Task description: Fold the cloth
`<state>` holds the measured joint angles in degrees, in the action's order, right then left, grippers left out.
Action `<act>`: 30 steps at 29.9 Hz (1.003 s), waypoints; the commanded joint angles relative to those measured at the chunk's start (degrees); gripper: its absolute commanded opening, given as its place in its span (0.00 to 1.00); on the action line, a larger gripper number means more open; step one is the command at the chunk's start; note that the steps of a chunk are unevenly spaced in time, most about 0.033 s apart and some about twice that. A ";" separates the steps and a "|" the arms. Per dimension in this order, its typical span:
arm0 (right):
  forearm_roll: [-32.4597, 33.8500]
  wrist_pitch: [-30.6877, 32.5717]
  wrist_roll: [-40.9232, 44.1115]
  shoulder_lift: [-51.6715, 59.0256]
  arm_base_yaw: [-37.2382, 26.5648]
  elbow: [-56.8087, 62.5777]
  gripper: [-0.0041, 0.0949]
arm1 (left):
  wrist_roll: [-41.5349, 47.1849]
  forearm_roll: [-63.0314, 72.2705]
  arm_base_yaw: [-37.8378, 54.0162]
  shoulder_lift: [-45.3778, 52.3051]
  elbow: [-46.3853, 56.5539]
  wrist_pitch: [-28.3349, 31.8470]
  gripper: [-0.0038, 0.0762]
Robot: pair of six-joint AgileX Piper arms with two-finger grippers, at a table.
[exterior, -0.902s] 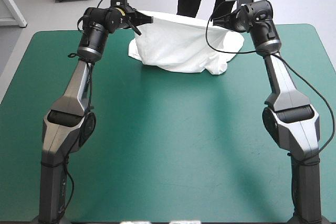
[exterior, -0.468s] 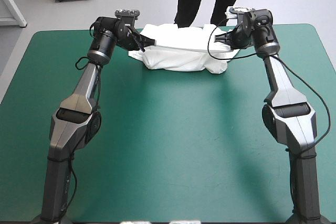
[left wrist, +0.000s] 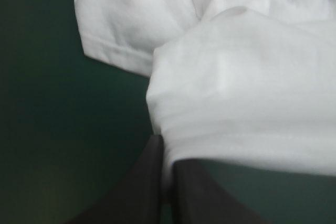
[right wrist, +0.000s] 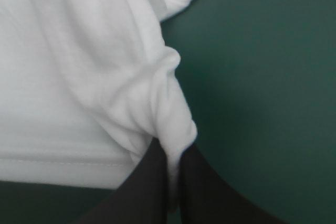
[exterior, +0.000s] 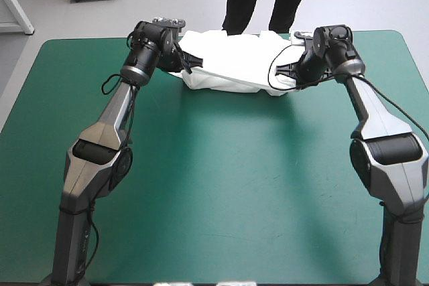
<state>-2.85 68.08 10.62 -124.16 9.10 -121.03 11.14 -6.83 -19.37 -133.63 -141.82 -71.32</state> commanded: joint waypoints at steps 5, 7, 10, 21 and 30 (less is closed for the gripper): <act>1.47 -15.01 -1.17 20.67 0.88 28.77 0.02 | 5.81 -6.04 -4.11 18.77 26.39 8.42 0.04; 1.20 -16.68 -2.34 24.60 1.60 36.28 0.02 | 7.50 -6.04 -5.41 24.92 37.77 14.47 0.04; 1.30 -18.48 -3.23 29.80 2.57 44.95 0.02 | 10.05 -5.23 -6.18 33.01 52.88 21.04 0.04; -0.83 -18.25 -0.22 50.50 2.98 68.29 0.02 | 10.99 1.00 -8.09 56.00 87.15 27.43 0.04; -4.07 -11.06 2.65 68.58 2.98 83.30 0.02 | 15.99 6.12 -16.52 69.72 100.51 25.72 0.04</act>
<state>-9.66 53.87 12.32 -60.89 12.52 -39.25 23.53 0.43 -33.60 -68.14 -42.69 -45.01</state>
